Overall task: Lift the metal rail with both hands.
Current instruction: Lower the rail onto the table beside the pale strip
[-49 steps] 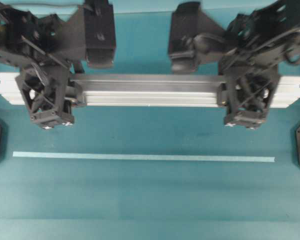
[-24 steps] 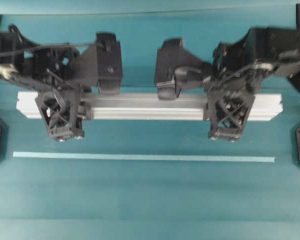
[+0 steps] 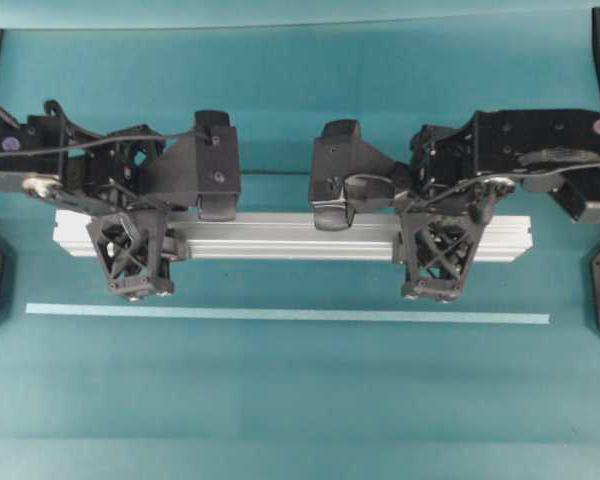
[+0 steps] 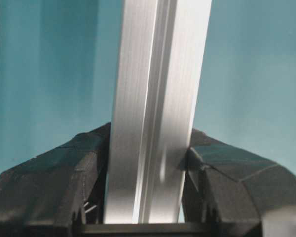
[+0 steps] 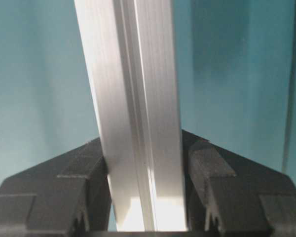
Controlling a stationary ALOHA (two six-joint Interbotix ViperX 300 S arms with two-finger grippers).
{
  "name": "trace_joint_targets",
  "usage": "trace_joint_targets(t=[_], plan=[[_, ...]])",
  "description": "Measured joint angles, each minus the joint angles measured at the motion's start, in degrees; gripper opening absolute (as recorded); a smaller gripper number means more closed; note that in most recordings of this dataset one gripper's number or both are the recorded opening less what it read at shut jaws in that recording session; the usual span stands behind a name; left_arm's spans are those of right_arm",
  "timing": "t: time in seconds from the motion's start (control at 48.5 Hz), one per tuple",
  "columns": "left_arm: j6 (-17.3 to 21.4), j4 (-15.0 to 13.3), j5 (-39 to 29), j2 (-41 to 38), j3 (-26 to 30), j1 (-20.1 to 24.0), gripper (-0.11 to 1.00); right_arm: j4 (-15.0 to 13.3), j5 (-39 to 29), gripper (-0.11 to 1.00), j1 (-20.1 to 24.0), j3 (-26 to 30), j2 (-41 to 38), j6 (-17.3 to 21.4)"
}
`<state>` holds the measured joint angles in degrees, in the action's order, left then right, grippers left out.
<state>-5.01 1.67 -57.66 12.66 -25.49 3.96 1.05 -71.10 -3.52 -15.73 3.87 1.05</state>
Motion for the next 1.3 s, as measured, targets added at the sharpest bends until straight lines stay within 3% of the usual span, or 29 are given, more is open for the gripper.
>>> trace_joint_targets(t=[0.762,1.298], plan=[[-2.1,0.0,14.9,-6.0,-9.7,-1.1,0.37,-0.1,15.6,0.46,0.9,-11.2,-3.5,0.0],[-4.2,0.2,22.1,-11.4,-12.4,-2.5,0.37,0.1,23.7,0.46,2.2,-15.4,-7.4,0.0]])
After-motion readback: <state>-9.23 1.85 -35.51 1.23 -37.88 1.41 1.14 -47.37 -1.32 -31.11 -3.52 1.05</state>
